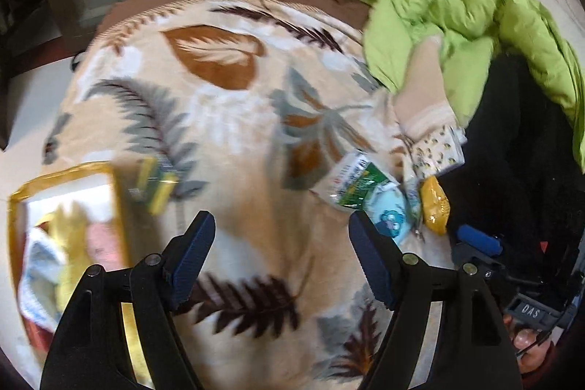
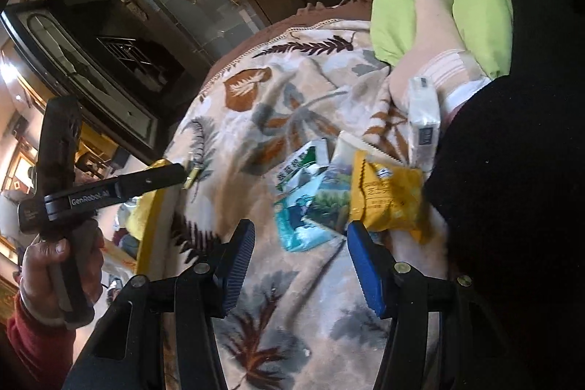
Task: Organize soft objects
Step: 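Grasp the green-printed medicine sachet with the left tool while the right tool grasps the yellow biscuit packet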
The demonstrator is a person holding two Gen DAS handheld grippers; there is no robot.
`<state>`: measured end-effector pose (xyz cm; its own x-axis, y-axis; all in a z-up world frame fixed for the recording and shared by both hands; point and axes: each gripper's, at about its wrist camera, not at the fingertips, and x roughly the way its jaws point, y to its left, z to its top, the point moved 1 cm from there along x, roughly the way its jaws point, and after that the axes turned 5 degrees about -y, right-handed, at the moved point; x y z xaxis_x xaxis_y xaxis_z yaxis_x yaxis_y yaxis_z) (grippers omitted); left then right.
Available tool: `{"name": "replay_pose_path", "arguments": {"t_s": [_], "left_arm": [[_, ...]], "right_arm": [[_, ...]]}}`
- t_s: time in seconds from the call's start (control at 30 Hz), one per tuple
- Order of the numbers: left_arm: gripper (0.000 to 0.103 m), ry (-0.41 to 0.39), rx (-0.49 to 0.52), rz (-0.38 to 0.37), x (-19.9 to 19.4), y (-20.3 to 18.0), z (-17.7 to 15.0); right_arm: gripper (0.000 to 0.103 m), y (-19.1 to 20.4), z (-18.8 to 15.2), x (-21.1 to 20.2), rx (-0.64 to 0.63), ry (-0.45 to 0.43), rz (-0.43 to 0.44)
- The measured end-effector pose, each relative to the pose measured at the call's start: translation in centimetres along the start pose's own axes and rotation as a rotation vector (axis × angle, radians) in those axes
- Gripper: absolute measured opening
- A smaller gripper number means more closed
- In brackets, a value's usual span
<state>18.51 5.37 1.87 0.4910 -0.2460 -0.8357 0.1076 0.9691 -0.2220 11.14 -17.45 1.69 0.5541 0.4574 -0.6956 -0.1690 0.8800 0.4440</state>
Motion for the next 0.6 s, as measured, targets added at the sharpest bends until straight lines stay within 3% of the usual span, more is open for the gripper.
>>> {"name": "replay_pose_path", "arguments": {"t_s": [0.2, 0.4, 0.6], "left_arm": [[0.075, 0.046, 0.032, -0.006, 3.4, -2.2, 0.6], [0.075, 0.095, 0.061, 0.007, 6.3, -3.5, 0.9], [0.076, 0.14, 0.151, 0.03, 9.0, -4.8, 0.8]], "right_arm": [[0.058, -0.7, 1.1, 0.8, -0.008, -0.025, -0.083], [0.062, -1.9, 2.0, 2.8, 0.033, 0.004, -0.135], [0.065, -3.2, 2.4, 4.9, 0.043, 0.009, -0.204]]}}
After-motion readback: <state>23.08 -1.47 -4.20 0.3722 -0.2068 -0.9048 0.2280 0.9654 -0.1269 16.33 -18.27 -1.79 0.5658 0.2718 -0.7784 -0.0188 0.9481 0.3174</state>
